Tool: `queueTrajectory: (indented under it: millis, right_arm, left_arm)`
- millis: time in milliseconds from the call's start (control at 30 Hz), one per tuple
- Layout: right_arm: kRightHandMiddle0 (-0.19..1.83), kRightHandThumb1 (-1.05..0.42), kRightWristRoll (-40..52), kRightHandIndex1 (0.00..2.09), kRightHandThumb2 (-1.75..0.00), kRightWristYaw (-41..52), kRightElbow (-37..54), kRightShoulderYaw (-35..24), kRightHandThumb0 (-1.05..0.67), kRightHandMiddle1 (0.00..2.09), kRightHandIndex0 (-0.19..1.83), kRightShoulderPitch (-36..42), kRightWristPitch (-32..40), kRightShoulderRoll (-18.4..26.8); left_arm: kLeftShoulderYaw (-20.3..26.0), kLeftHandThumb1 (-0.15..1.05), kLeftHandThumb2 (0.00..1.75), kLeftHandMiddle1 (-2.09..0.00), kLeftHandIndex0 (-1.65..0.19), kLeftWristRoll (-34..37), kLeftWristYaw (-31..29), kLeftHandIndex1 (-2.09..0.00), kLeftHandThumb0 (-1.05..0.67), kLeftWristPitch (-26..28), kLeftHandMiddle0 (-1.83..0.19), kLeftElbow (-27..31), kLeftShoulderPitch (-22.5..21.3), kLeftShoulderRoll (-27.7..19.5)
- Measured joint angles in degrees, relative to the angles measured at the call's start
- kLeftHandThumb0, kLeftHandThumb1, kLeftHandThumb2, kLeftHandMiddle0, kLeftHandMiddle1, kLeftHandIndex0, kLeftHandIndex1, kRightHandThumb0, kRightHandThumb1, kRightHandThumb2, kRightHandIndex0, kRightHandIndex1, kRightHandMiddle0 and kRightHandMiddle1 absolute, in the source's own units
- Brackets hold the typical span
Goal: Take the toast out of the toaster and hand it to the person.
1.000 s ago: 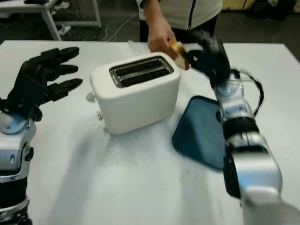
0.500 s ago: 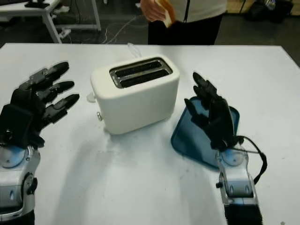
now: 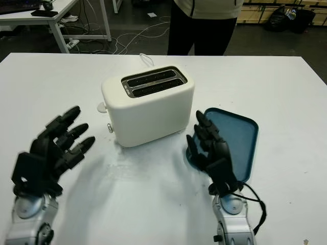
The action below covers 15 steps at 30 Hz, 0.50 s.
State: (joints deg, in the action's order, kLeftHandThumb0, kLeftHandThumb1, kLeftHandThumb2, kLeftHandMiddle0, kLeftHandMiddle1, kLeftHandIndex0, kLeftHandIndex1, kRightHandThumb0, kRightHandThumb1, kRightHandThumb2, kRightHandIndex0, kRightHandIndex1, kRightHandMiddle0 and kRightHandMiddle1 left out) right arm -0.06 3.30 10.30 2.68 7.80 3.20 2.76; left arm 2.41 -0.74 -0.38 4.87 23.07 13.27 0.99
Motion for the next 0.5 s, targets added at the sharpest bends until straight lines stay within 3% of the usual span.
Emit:
queueTrajectory:
  millis: [200,500]
  right_arm:
    - [0.23,-0.92,-1.5,0.02,-0.57,-1.5,-4.2,0.3,-0.62,0.01,0.24,-0.6,-1.1,-0.5]
    - [0.22,-0.92,-1.8,0.01,-0.56,-2.7,-6.3,0.2,-0.63,0.0,0.24,-2.3,-1.8,-1.6]
  left_arm:
    - [-2.6,0.92,0.3,-0.67,-0.49,-1.9,1.7,0.0,-0.33,-9.3,-0.21,-5.8,-0.1,1.8]
    - [-3.7,0.92,0.32,-0.69,-0.47,-0.8,2.0,0.0,-0.34,-11.6,-0.2,-7.3,-0.1,2.5]
